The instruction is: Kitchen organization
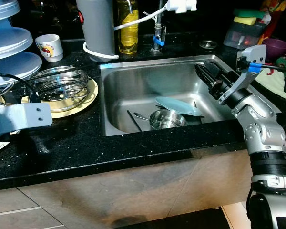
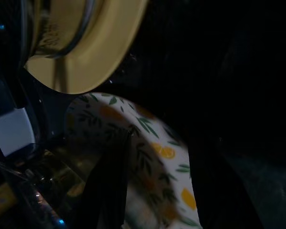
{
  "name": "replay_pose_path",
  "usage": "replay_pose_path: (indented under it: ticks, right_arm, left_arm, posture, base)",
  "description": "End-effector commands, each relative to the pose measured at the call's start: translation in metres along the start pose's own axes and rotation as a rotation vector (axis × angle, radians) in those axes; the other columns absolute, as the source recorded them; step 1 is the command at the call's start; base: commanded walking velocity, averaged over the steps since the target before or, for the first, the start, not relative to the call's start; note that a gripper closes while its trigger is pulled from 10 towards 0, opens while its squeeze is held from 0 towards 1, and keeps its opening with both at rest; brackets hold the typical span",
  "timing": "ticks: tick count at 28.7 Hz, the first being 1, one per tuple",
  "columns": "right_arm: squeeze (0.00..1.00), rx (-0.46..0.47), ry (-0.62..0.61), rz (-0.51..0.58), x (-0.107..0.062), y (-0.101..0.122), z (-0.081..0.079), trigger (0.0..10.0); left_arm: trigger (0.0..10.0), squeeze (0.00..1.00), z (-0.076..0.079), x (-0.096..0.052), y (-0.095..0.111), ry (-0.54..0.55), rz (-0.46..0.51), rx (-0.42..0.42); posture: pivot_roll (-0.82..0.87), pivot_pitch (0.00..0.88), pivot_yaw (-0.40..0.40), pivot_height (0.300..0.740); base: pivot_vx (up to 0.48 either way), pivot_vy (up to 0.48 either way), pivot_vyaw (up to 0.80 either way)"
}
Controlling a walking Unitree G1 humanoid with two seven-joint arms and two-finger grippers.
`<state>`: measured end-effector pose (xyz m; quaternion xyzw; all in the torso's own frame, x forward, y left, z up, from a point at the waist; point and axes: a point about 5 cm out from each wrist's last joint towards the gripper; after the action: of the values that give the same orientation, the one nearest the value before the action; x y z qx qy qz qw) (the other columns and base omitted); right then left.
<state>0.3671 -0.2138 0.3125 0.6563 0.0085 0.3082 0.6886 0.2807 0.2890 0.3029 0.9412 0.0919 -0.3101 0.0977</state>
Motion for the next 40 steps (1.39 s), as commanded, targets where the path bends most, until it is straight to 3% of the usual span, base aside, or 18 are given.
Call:
replay_pose_path:
  ticks: [1, 6, 7, 10, 12, 16, 17, 20, 22, 25, 26, 27, 32, 33, 34, 35, 39, 40]
  right_arm:
    - [0.0, 0.002, -0.004, -0.002, -0.003, -0.001, 0.001, 10.0]
    - [0.0, 0.004, 0.005, -0.002, -0.003, -0.001, 0.0, 10.0]
    - [0.0, 0.004, 0.005, -0.002, -0.003, -0.001, 0.0, 10.0]
    - [0.0, 0.003, 0.012, -0.002, -0.003, -0.001, -0.001, 10.0]
    - [0.0, 0.004, 0.013, -0.002, -0.003, 0.0, -0.001, 10.0]
    - [0.0, 0.006, 0.015, -0.001, -0.004, -0.001, -0.001, 10.0]
    - [0.0, 0.007, 0.013, -0.001, -0.004, -0.001, -0.001, 10.0]
    - [0.0, 0.02, -0.005, 0.013, -0.004, -0.002, -0.002, 10.0]
    - [0.0, 0.046, -0.013, 0.028, -0.004, -0.003, -0.006, 10.0]
    - [0.0, 0.059, -0.009, 0.028, -0.005, -0.004, -0.009, 10.0]
    - [0.0, 0.059, -0.009, 0.028, -0.005, -0.004, -0.009, 10.0]
    - [0.0, 0.073, -0.006, 0.024, -0.007, -0.007, -0.012, 10.0]
    - [0.0, 0.087, -0.003, 0.026, -0.007, -0.008, -0.014, 10.0]
    - [0.0, 0.091, -0.002, 0.027, -0.006, -0.008, -0.015, 10.0]
    - [0.0, 0.095, 0.0, 0.027, -0.006, -0.008, -0.015, 10.0]
    - [0.0, 0.097, 0.004, 0.026, -0.005, -0.009, -0.016, 10.0]
    - [0.0, 0.098, 0.107, 0.009, -0.002, -0.007, -0.028, 10.0]
    - [0.0, 0.089, 0.178, 0.001, -0.003, -0.007, -0.039, 10.0]
  left_arm:
    - [10.0, 0.0, 0.004, 0.002, 0.008, -0.036, 0.058, -0.019]
    - [10.0, 0.0, 0.015, -0.014, 0.064, -0.193, 0.476, -0.137]
    - [10.0, 0.0, 0.015, -0.014, 0.064, -0.193, 0.476, -0.137]
    - [10.0, 0.0, 0.02, -0.023, 0.084, -0.281, 0.644, -0.161]
    - [10.0, 0.0, 0.022, -0.025, 0.088, -0.303, 0.685, -0.17]
    - [10.0, 0.0, 0.022, -0.023, 0.1, -0.243, 0.769, -0.251]
    - [10.0, 0.0, 0.019, -0.021, 0.106, -0.205, 0.803, -0.315]
    - [10.0, 0.0, 0.005, -0.011, 0.13, 0.019, 0.913, -0.476]
    - [10.0, 0.0, 0.005, -0.005, 0.133, 0.165, 0.844, -0.344]
    - [10.0, 0.0, 0.0, -0.004, 0.128, 0.266, 0.823, -0.303]
    - [10.0, 0.0, 0.0, -0.004, 0.128, 0.266, 0.823, -0.303]
    - [10.0, 0.0, -0.012, -0.005, 0.12, 0.346, 0.82, -0.363]
    - [10.0, 0.0, -0.023, -0.005, 0.109, 0.397, 0.771, -0.425]
    - [10.0, 0.29, -0.026, -0.003, 0.105, 0.412, 0.733, -0.434]
    - [10.0, 0.91, -0.029, -0.001, 0.101, 0.426, 0.707, -0.443]
    - [10.0, 1.0, -0.032, 0.001, 0.097, 0.445, 0.691, -0.454]
    - [10.0, 1.0, -0.052, 0.005, 0.08, 0.532, 0.604, -0.488]
    - [10.0, 1.0, -0.059, 0.006, 0.075, 0.57, 0.582, -0.49]
  posture:
    - [-0.03, 0.164, -0.012, 0.74]
    - [-0.03, 0.158, -0.013, 0.74]
    - [-0.03, 0.158, -0.013, 0.74]
    - [-0.04, 0.157, -0.012, 0.74]
    - [-0.04, 0.157, -0.011, 0.74]
    - [-0.03, 0.159, -0.012, 0.74]
    - [-0.03, 0.161, -0.013, 0.74]
    - [-0.03, 0.163, -0.014, 0.74]
    - [-0.04, 0.167, -0.015, 0.74]
    - [-0.04, 0.169, -0.015, 0.74]
    - [-0.04, 0.169, -0.015, 0.74]
    - [-0.04, 0.171, -0.017, 0.74]
    - [-0.03, 0.172, -0.019, 0.74]
    - [-0.03, 0.171, -0.02, 0.74]
    - [-0.03, 0.172, -0.021, 0.74]
    - [-0.03, 0.172, -0.021, 0.74]
    - [-0.03, 0.172, -0.025, 0.74]
    - [-0.03, 0.172, -0.025, 0.74]
  base:
    - [0.0, 0.0, 0.0]
    - [0.0, 0.0, 0.0]
    - [0.0, 0.0, 0.0]
    - [0.0, 0.0, 0.0]
    - [0.0, 0.0, 0.0]
    - [0.0, 0.0, 0.0]
    - [0.0, 0.0, 0.0]
    - [0.0, 0.0, 0.0]
    - [0.0, 0.0, 0.0]
    - [0.0, 0.0, 0.0]
    - [0.0, 0.0, 0.0]
    - [0.0, 0.0, 0.0]
    - [0.0, 0.0, 0.0]
    - [0.0, 0.0, 0.0]
    - [0.0, 0.0, 0.0]
    - [0.0, 0.0, 0.0]
    - [0.0, 0.0, 0.0]
    - [0.0, 0.0, 0.0]
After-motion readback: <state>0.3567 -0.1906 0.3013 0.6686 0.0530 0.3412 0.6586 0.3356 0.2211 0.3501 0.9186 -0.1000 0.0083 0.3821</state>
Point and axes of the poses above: a point about 5 cm out from each wrist's last joint towards the gripper, its own x axis pointing out of the wrist towards the gripper, its own y axis along the axis of the wrist's last joint, z = x × y, and after that the axes turned 1 degree about -x, right-handed
